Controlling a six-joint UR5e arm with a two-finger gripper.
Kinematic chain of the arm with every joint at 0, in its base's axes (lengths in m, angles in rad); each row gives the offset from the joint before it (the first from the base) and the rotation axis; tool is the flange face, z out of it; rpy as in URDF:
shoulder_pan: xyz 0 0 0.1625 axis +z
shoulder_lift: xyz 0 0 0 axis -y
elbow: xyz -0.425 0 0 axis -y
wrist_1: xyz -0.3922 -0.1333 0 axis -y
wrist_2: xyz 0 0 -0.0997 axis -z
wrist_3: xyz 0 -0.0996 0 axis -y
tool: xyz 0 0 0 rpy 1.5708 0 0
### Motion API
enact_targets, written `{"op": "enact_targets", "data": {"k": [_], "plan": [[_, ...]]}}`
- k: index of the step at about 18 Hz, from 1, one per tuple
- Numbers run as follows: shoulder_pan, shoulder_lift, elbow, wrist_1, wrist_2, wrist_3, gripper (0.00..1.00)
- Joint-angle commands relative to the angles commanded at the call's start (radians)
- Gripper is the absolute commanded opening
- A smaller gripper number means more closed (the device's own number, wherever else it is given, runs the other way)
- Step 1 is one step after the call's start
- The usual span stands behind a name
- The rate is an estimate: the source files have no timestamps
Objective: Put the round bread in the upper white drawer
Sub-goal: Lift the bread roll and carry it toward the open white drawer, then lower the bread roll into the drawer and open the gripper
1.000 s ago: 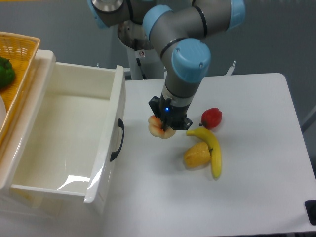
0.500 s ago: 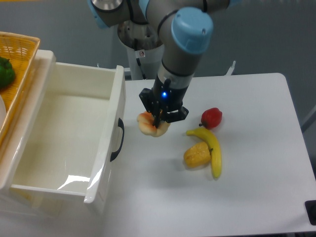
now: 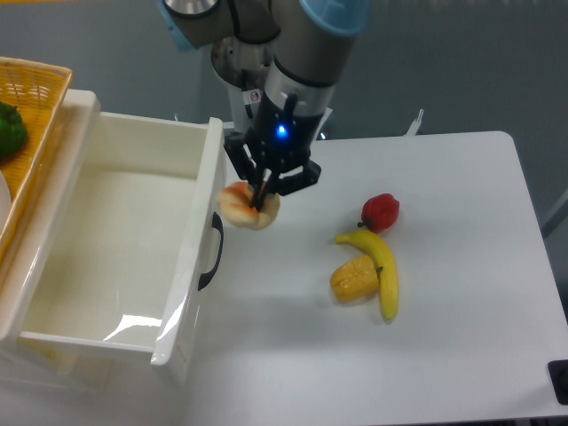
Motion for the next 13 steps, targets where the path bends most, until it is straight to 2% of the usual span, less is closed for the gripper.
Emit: {"op": "enact_targets", "data": {"k": [5,13], "plan": [[-0.049,0.021,-0.020,0.003,0.003,-0.014,0.08],[-0.130,0.008,-0.028,0.000,0.017,-0.014,0.08]]}}
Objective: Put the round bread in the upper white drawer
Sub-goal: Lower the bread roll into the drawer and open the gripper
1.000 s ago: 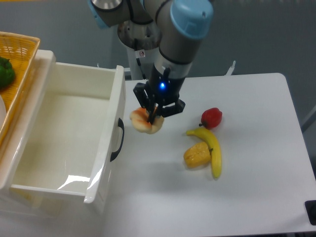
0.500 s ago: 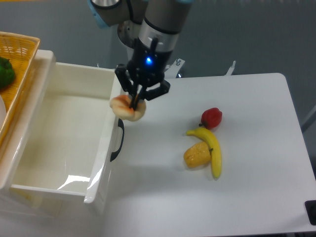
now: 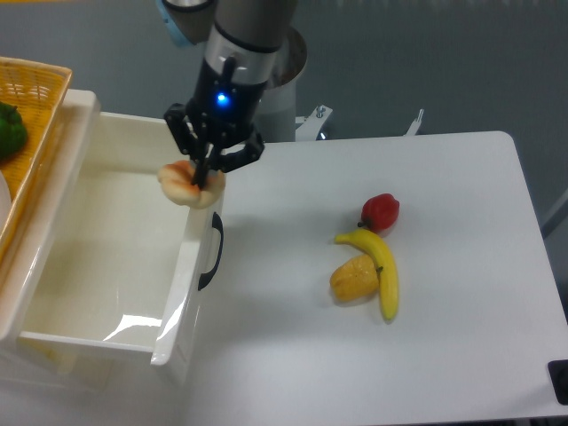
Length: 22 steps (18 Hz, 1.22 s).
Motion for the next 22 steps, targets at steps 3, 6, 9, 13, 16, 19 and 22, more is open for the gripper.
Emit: {"op": "enact_targets", "data": {"k": [3,6,9,13,16,19,22], "plan": [[-0.034,-0.002,-0.009,0.002,0.002,0.000,0.08],[-0.064,-0.009,-0.035,0.005,0.002,0.003,0.11],[-0.083,-0.026,-0.041,0.008,0.002,0.002,0.12],[-0.104,-0.041,-0.043,0.006,0.002,0.002,0.15],[-0.107,-0.048,-0.044,0.006,0.002,0.000,0.15],[-0.114,-0.054,-0.045,0.008,0.002,0.006,0.28],[-0.114,-0.055,-0.045,0.009,0.002,0.012,0.66]]}}
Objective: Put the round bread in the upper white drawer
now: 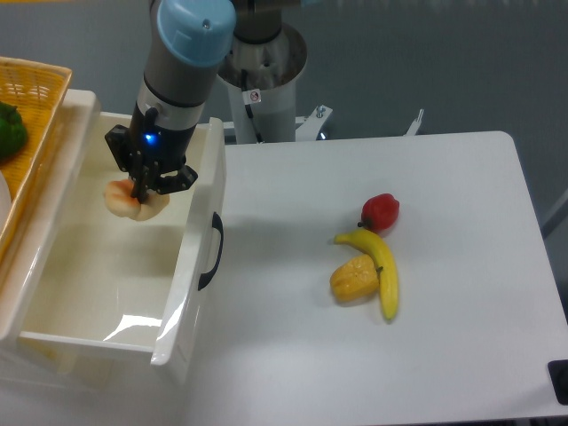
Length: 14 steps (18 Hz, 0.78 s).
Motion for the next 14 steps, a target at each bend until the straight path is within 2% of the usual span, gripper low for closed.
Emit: {"op": "enact_targets", "data": {"k": [1,6,9,14], "plan": [[0.000,0.000,0.000,0.002,0.002,0.002,0.85],[0.000,0.003,0.000,0.002,0.000,0.003,0.88],[-0.002,0.005,0.000,0.003,0.000,0.003,0.99],[-0.002,0.009,0.000,0.002,0.000,0.002,1.00]]}}
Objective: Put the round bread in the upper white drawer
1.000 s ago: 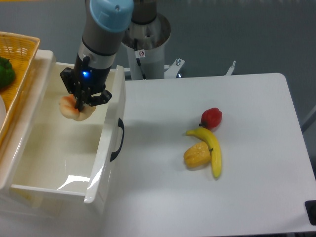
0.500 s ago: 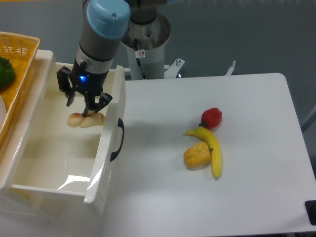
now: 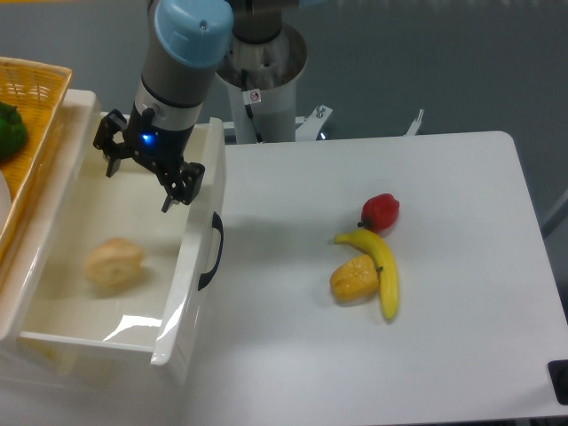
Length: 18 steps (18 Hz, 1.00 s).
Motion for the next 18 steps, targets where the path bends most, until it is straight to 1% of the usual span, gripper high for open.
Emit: {"op": "enact_targets", "data": {"k": [2,5,9,15,16,18], "plan": [[0.000,0.000,0.006,0.002,0.003,0.002,1.00],[0.008,0.002,0.017,-0.002,0.049,-0.002,1.00],[0.023,0.002,0.017,0.020,0.110,0.002,1.00],[0.081,0.000,0.020,0.029,0.115,0.003,1.00],[0.096,0.000,0.021,0.029,0.115,0.021,1.00],[0.127,0.003,0.021,0.025,0.117,0.099,1.00]]}}
